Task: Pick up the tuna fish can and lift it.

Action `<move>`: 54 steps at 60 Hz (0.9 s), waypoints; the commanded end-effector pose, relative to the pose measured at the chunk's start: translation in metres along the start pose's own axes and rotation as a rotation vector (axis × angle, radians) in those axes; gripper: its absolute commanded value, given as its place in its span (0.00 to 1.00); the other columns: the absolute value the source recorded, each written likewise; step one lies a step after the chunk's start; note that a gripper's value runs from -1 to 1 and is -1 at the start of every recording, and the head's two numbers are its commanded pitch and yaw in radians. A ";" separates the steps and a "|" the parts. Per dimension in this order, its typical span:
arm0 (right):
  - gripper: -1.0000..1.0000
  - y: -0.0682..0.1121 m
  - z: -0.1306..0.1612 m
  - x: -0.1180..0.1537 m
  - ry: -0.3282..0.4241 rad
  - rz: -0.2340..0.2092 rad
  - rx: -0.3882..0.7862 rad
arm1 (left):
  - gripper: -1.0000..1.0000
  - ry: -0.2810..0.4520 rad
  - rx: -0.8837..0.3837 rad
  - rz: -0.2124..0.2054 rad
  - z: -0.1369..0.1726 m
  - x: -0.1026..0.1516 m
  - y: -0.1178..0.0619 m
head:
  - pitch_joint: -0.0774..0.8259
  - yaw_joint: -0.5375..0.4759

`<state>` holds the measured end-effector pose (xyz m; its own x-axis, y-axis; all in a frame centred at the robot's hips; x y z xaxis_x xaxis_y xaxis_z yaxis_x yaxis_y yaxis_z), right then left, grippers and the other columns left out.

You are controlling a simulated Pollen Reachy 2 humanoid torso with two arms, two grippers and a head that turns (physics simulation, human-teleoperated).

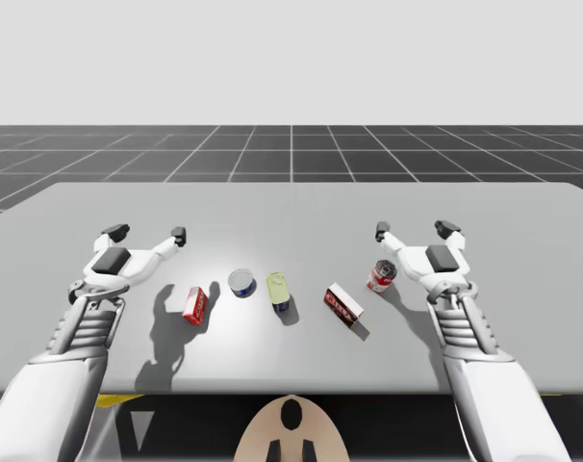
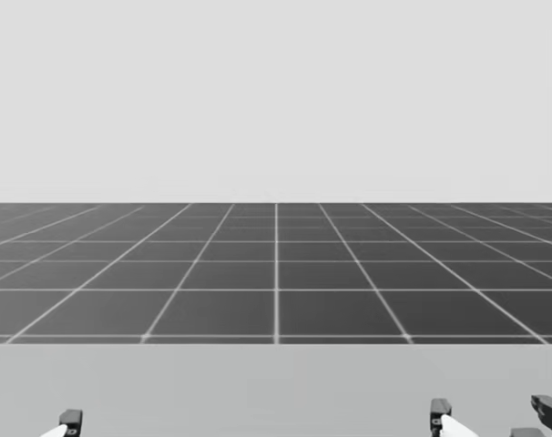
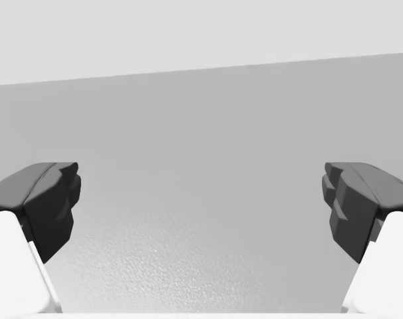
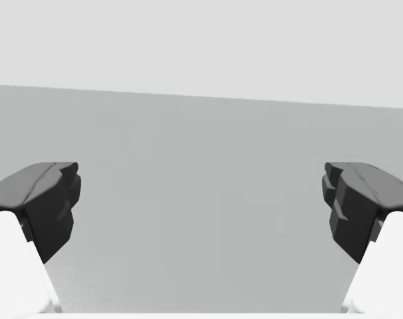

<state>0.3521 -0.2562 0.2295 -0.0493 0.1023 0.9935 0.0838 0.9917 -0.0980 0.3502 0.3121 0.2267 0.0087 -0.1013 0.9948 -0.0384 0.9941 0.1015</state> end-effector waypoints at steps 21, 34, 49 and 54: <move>0.00 0.001 0.001 0.001 0.010 0.017 0.010 | 0.00 -0.002 -0.001 0.000 0.000 0.000 0.001 | 0.28 0.52; 0.00 0.000 0.000 0.001 0.012 0.031 0.005 | 0.00 -0.005 -0.006 -0.003 -0.001 0.000 0.000 | 0.49 0.54; 0.00 0.000 0.000 0.001 0.010 0.051 0.006 | 0.00 -0.006 -0.005 -0.001 -0.001 0.001 0.001 | 0.66 0.62; 0.00 0.000 0.000 0.001 0.010 0.059 0.009 | 0.00 -0.004 -0.006 -0.001 -0.001 0.001 0.001 | 0.70 0.66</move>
<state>0.3519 -0.2562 0.2303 -0.0356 0.1479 0.9884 0.0792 0.9863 -0.1448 0.3511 0.3127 0.2273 0.0042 -0.1029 0.9947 -0.0329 0.9941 0.1030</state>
